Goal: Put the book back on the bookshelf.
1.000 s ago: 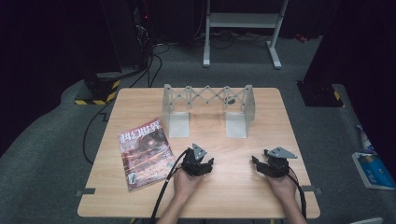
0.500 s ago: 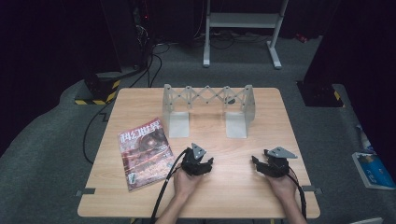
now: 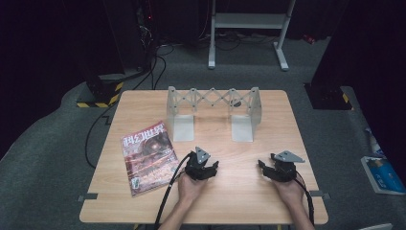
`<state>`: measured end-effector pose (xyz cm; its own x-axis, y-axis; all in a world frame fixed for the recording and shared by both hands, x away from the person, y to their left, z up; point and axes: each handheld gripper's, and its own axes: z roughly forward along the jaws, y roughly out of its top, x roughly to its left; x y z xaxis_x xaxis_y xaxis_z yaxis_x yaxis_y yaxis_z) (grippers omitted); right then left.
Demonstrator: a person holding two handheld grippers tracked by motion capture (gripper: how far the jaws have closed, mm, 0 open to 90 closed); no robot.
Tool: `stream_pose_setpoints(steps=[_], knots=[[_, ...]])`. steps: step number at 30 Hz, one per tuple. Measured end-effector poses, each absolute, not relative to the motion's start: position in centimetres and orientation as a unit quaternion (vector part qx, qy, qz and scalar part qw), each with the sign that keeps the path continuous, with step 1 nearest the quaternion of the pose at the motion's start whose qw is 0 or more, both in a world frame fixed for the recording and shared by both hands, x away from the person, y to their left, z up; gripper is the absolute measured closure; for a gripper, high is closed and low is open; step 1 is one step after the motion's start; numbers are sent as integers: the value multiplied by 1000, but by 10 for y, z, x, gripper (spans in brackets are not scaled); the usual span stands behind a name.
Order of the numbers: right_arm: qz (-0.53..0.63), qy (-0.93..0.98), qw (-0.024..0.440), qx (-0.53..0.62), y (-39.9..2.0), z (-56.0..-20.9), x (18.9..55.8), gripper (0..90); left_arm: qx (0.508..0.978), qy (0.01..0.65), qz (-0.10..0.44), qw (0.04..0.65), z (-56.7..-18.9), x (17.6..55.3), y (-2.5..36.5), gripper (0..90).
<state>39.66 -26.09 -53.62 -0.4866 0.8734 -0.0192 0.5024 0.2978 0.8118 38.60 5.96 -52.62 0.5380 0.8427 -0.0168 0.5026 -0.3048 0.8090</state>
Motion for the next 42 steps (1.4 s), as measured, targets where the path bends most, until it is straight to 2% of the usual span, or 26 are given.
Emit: stream_pose_setpoints(steps=[32, 42], knots=[[389, 769, 239, 447, -261, -536, 397, 362, 755, 436, 225, 434, -503, 372, 88, 368], [389, 769, 239, 447, -261, -536, 397, 362, 754, 437, 222, 437, -500, 370, 97, 340]])
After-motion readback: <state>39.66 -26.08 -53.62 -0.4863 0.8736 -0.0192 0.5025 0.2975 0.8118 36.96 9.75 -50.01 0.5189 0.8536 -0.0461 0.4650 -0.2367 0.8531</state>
